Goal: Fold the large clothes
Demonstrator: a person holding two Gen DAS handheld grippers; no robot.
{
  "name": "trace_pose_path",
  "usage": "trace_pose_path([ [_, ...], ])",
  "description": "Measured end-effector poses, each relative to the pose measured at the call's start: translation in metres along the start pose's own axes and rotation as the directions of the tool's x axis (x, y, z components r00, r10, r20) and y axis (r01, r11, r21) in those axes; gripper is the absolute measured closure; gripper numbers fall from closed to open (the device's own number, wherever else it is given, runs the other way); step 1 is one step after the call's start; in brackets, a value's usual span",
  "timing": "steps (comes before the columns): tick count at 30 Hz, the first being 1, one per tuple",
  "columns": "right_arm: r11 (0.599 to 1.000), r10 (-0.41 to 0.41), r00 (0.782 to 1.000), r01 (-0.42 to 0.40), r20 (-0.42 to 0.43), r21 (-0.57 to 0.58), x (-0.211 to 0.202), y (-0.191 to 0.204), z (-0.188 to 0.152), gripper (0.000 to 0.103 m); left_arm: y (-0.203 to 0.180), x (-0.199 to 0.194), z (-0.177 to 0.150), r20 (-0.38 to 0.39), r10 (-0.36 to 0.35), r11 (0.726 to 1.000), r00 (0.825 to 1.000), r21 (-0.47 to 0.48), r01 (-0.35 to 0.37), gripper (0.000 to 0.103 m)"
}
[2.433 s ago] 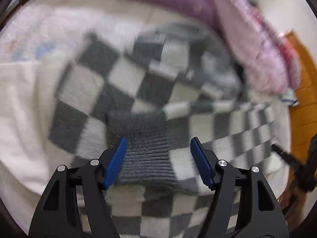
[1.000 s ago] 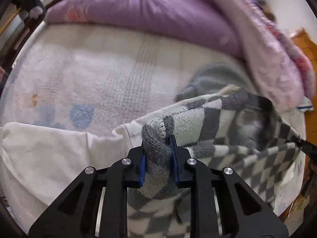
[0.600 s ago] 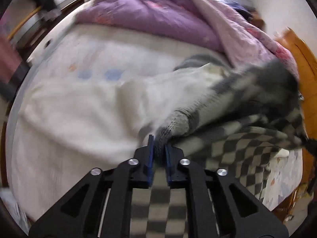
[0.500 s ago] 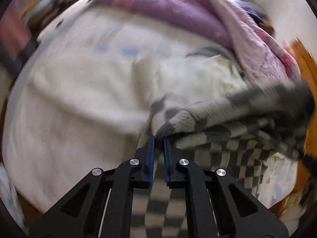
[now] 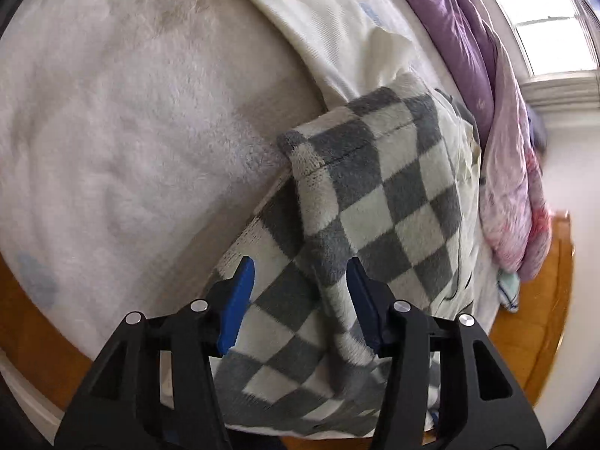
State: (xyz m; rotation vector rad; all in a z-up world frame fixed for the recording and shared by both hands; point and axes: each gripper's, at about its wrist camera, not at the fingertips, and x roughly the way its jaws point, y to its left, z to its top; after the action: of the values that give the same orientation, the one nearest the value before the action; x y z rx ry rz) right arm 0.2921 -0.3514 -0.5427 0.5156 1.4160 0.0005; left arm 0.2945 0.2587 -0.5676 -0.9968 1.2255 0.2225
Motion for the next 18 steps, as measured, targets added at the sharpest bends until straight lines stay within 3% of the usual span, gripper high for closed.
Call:
trace_pose_path([
  [5,0.963,0.139,0.99,-0.143,0.035,0.227,-0.01,-0.026,-0.022,0.043,-0.009,0.021,0.023,0.018,-0.065,0.998,0.998,-0.014,0.065,0.046],
  [9,0.832,0.318,0.94,-0.34,0.126,0.439,0.002,-0.037,-0.039,0.04,-0.02,0.035,0.039,0.018,-0.093,0.996,0.995,-0.01,0.093,0.043],
  [13,0.7,0.393,0.888,-0.458,0.239,0.548,0.018,-0.036,-0.043,0.038,-0.022,0.054,0.053,-0.029,-0.09,0.996,0.996,-0.029,0.089,0.042],
  [15,0.604,0.444,0.843,-0.532,0.303,0.594,0.026,-0.032,-0.045,0.038,-0.022,0.058,0.057,-0.054,-0.102,0.994,0.993,-0.036,0.1,0.042],
  [16,0.584,0.448,0.835,-0.545,0.321,0.601,0.026,-0.03,-0.046,0.038,-0.02,0.057,0.058,-0.062,-0.115,0.992,0.991,-0.051,0.112,0.042],
  [18,0.594,0.418,0.847,-0.528,0.328,0.606,0.027,-0.028,-0.042,0.038,-0.019,0.061,0.062,-0.092,-0.102,0.994,0.99,-0.057,0.097,0.043],
])
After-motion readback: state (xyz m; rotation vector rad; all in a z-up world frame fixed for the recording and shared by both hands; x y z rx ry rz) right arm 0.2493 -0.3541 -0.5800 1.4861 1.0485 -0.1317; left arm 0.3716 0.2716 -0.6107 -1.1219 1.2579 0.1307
